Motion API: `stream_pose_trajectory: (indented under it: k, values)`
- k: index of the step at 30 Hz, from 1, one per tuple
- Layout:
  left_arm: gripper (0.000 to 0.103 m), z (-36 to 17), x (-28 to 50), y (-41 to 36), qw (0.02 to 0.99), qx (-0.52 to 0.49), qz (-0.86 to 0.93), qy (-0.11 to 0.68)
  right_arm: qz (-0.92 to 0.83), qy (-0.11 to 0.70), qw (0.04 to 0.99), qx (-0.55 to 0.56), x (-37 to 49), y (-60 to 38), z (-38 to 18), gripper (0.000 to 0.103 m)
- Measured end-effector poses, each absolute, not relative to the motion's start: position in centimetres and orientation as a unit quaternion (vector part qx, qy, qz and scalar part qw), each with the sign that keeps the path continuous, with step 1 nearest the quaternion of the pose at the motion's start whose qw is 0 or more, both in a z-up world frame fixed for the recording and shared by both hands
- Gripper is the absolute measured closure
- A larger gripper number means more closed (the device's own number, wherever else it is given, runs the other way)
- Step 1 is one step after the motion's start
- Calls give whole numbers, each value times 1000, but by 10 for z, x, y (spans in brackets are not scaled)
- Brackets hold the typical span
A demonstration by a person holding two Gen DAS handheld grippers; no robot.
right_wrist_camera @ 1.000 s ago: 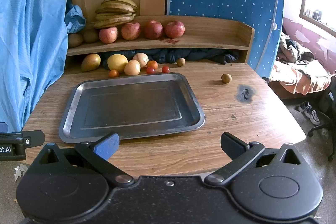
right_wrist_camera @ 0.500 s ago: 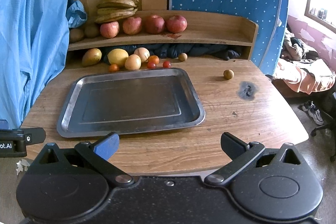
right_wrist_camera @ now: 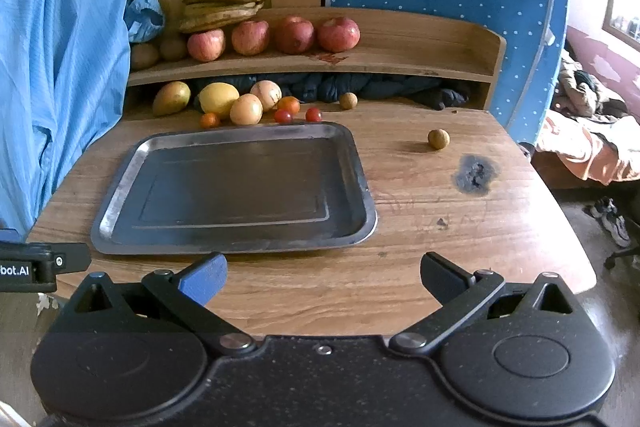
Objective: Organize fruits
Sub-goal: 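Reach the right tool to a brown pear while the left tool reaches a small orange tomato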
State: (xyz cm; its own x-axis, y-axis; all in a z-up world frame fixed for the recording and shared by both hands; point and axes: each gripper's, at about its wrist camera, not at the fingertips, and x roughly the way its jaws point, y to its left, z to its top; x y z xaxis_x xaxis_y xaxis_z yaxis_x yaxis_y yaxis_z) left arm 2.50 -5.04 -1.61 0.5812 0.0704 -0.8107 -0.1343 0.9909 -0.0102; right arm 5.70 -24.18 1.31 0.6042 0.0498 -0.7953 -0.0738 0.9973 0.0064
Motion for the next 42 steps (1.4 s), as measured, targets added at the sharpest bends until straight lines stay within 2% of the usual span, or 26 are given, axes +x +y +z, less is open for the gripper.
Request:
stream_pose_trajectory:
  k: [10,24,42]
  values:
    - [0,-10,46,-77,877,-48,102,468,80,443,893,-8,90,-281,8,0]
    - [0,11,99,-63,879,-50,126,458,144,416,898,5,126,-290,12,0]
    - [0,-16,216,-24,871,-21,65,487,151,435,887,-26,207,-240,-3,1]
